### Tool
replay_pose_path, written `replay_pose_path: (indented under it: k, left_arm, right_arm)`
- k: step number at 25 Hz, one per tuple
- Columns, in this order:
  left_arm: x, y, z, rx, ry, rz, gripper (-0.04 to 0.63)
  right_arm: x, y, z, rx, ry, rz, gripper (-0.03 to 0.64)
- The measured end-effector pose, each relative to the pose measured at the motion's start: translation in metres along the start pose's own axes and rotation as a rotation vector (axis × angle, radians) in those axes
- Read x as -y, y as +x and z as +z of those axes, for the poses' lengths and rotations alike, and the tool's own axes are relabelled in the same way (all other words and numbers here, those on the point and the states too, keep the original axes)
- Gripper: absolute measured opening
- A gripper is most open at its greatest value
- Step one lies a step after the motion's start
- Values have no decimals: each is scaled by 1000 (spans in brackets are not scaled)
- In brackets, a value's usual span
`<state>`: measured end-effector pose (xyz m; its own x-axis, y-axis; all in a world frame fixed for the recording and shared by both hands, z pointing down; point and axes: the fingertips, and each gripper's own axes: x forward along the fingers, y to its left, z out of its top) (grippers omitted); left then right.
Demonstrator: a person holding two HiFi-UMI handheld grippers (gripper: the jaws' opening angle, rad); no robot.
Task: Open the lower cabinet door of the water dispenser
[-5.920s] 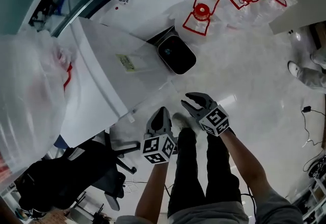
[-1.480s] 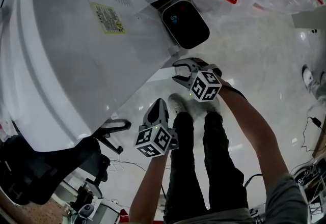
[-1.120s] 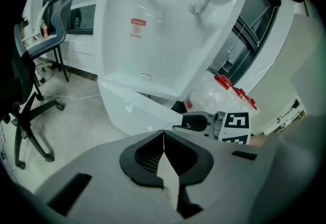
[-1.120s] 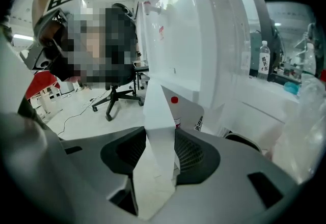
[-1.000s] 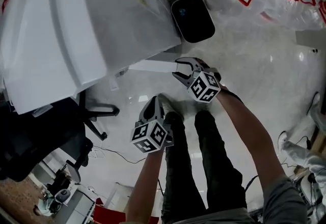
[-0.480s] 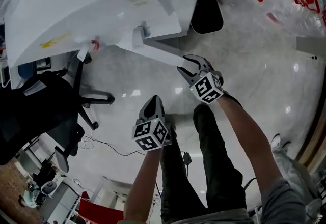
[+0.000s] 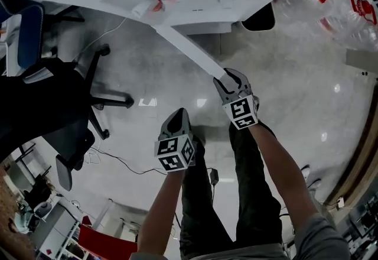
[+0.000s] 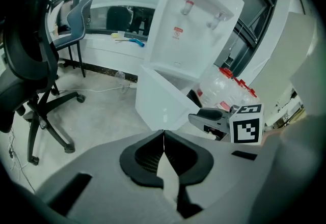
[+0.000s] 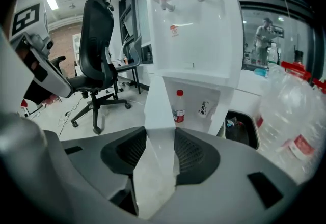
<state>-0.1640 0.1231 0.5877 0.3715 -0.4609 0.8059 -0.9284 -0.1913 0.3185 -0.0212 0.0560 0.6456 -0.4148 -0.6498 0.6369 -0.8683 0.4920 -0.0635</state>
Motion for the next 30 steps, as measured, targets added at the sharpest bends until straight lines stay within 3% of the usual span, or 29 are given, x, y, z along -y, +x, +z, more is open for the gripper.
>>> replay_pose_path:
  k: [11,30]
  left_arm:
    - [-68,-30,-27,16,78,-32,8]
    - [-183,-89,-38,47,75,-71,8]
  right_arm:
    - [-76,10,-7,-35,138,-131,170]
    - [-182,59,16,-122,354,-350,164]
